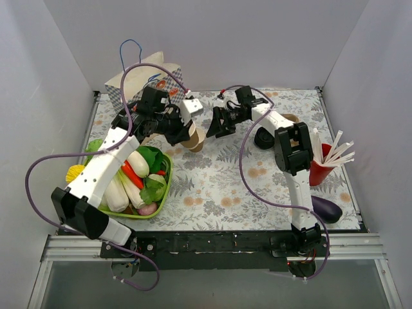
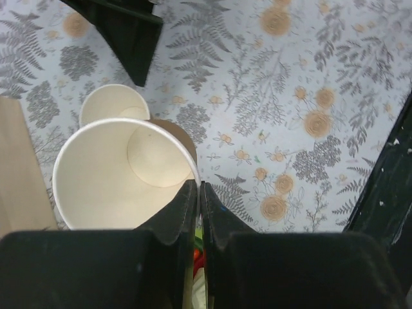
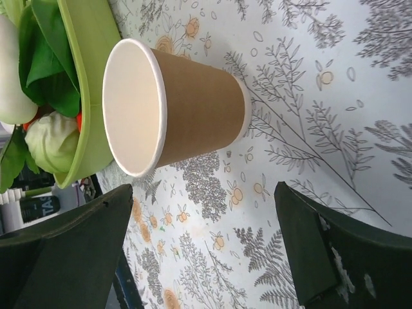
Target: Pack the takeout coffee
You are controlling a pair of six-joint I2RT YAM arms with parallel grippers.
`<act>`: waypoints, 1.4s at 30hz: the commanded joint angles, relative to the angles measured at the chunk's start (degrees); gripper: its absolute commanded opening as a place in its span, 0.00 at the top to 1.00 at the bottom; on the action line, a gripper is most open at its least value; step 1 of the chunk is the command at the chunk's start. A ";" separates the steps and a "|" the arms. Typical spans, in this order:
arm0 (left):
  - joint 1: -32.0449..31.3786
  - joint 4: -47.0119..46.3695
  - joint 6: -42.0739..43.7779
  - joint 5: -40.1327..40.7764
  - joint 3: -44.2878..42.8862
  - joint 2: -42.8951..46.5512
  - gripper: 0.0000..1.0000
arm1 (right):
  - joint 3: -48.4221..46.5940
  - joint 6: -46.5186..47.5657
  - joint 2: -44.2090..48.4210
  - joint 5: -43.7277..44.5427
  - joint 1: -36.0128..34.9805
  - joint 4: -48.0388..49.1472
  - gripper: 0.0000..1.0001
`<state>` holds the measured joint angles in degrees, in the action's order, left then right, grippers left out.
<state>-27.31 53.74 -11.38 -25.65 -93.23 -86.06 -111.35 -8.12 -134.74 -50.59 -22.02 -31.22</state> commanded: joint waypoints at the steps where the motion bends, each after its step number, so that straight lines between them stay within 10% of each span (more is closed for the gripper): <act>1: -0.55 -0.73 8.99 -6.51 7.09 2.39 1.00 | -2.73 2.76 4.75 1.19 1.36 -0.33 0.02; 20: -4.59 -13.48 17.27 -6.17 30.12 2.57 1.00 | -4.65 18.32 11.87 16.30 4.63 -7.45 0.08; 30: -4.77 -12.60 11.82 -6.69 29.42 8.79 0.44 | -12.30 15.24 5.02 23.42 -7.15 -5.69 0.07; 38: -2.93 -17.79 -3.46 2.53 29.16 20.05 0.38 | -13.46 15.33 0.97 31.78 -11.38 -6.39 0.12; 42: 2.68 -17.61 -6.29 2.27 27.93 20.67 0.38 | -12.84 15.59 0.62 32.83 -11.47 -6.66 0.33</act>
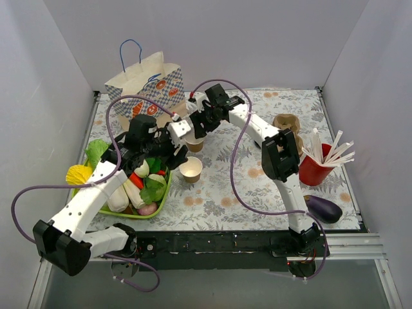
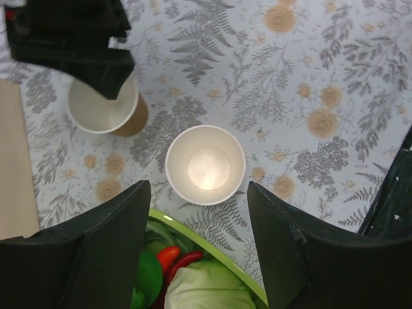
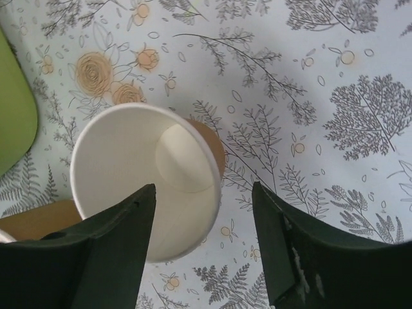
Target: Pack the takeout coffee
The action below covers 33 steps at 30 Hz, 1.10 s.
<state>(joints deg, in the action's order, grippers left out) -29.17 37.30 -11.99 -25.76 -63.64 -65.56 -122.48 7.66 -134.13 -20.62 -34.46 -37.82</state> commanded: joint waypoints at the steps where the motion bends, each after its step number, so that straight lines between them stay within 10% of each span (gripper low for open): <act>1: 5.25 -1.26 -5.94 2.21 -2.01 0.17 0.38 | -1.71 0.16 0.00 2.87 1.06 -0.14 0.37; 11: 7.98 -2.76 -7.26 1.94 -2.72 -0.36 0.38 | -3.03 -1.51 0.97 4.36 5.01 0.12 0.88; 33: 9.39 -2.67 -8.66 -0.96 -1.75 -2.56 0.35 | -9.01 -0.01 -3.86 16.41 16.96 3.02 0.85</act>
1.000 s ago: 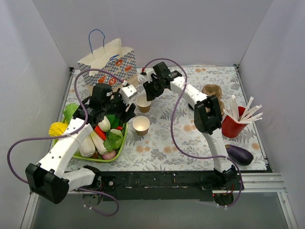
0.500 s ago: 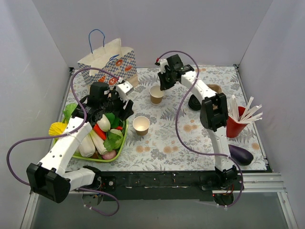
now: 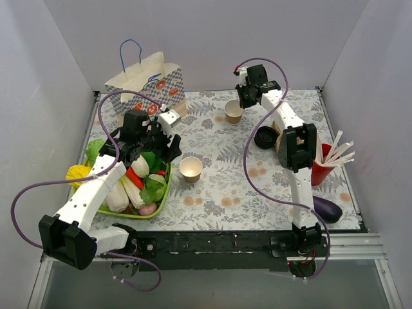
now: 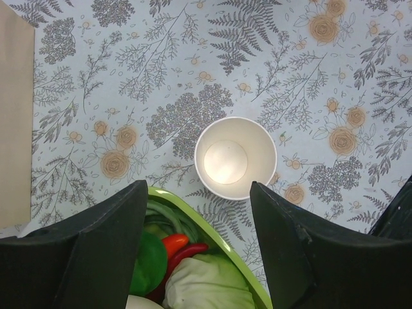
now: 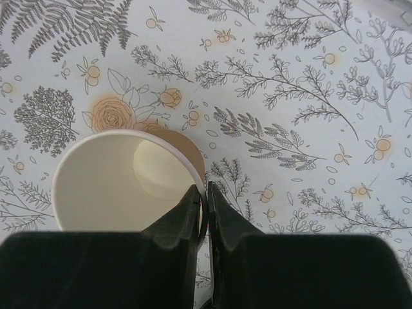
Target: Pack the takeout coffee
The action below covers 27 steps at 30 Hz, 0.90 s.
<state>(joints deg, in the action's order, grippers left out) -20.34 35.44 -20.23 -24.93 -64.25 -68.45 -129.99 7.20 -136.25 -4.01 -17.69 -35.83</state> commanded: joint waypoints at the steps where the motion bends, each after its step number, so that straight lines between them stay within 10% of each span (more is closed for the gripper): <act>1: 0.48 -0.81 -0.43 -1.88 -0.97 0.33 0.35 | -1.40 0.10 -2.09 -0.56 0.38 1.12 0.85; 4: 0.47 -0.99 -0.51 -1.97 -0.88 0.33 0.34 | -1.58 -0.35 -2.45 -1.44 0.82 1.21 0.81; 11: 0.56 -1.78 -0.95 -2.49 -0.44 0.33 0.33 | -1.14 -1.49 1.06 -2.67 0.99 1.12 0.36; 27: 0.56 -7.76 -3.50 -3.20 3.86 1.21 0.16 | 31.88 16.08 25.14 -0.48 2.49 -4.94 0.40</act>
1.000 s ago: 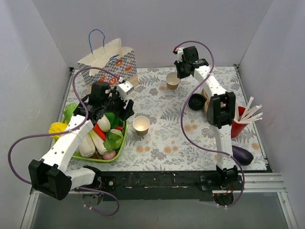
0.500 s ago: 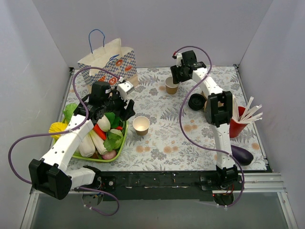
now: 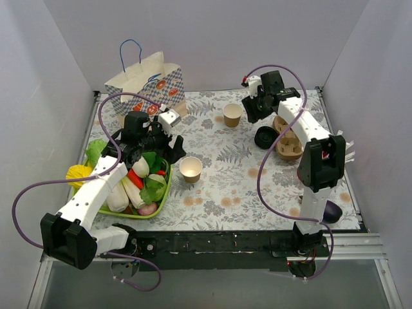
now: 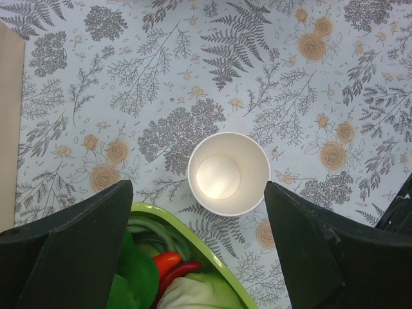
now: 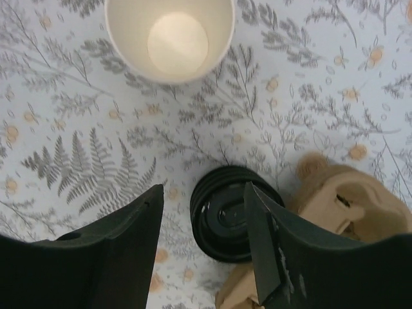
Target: Pack the takeout coffee
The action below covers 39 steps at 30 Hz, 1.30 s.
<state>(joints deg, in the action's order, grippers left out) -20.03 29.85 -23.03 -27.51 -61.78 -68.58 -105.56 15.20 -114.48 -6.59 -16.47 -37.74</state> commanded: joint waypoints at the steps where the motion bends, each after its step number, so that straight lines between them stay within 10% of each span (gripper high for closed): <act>1: 0.26 -2.33 -0.88 -0.44 1.66 1.25 0.16 | 8.69 8.70 4.60 2.11 1.53 -3.39 0.41; 39: 0.26 0.48 3.87 11.77 -0.45 -9.56 0.18 | 10.37 14.77 0.04 -0.53 1.88 -5.86 0.66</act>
<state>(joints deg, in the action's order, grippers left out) -20.03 30.39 -20.16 -16.88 -60.86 -78.46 -92.23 29.17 -114.02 -6.02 -14.70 -43.48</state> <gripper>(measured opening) 0.828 0.348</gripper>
